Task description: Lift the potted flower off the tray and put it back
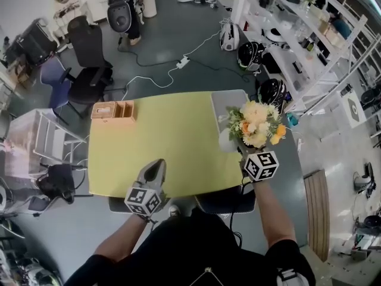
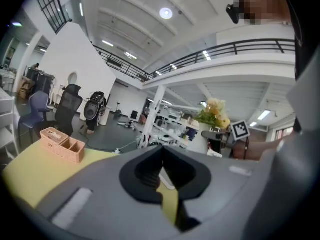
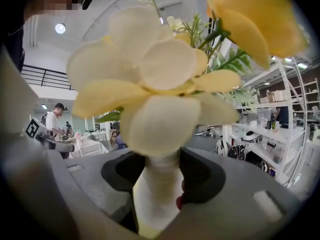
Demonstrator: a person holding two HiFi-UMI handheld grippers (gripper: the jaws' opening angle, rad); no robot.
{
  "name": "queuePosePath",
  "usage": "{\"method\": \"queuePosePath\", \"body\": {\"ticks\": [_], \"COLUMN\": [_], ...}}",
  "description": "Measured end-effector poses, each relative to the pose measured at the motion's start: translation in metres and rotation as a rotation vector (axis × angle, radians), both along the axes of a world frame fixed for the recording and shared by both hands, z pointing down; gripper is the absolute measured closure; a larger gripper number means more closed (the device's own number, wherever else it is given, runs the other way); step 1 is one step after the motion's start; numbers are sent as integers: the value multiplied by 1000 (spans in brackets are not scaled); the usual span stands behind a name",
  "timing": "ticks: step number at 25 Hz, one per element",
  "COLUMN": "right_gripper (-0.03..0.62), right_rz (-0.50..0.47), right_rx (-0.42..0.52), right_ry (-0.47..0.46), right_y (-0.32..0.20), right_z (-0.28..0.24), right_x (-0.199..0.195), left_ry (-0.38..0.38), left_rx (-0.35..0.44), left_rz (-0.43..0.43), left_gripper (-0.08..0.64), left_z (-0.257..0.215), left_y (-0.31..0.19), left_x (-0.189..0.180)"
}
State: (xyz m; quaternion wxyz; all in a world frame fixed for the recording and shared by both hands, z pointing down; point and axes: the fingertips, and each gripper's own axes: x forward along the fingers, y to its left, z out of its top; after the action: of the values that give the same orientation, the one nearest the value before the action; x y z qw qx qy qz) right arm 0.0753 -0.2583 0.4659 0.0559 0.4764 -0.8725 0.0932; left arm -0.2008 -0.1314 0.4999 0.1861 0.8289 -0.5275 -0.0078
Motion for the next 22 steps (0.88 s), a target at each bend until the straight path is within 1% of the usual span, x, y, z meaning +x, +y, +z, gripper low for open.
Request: {"method": "queuePosePath", "body": {"ticks": [3,9,12,19,22], "right_gripper": [374,374,374,374,374], "right_rz": [1,10,29,77,99], "right_rx": [12,6,1,-12,-10], "right_ry": [27,63,70,87,93], "right_y": [-30,-80,-111,-180,-206], "right_z": [17,51,71,124,151], "right_x": [11,34,49,86,95], "left_ry": [-6,-21,-32,-44,-43], "left_rx": [-31,-106,-139,-260,-295], "left_rz": [-27,-94,-109,-163,-179], "left_gripper": [552,552,552,552,552], "left_z": [18,47,63,114,133], "left_y": [-11,-22,-29,-29,-29], "left_x": [0,5,9,12,14]}}
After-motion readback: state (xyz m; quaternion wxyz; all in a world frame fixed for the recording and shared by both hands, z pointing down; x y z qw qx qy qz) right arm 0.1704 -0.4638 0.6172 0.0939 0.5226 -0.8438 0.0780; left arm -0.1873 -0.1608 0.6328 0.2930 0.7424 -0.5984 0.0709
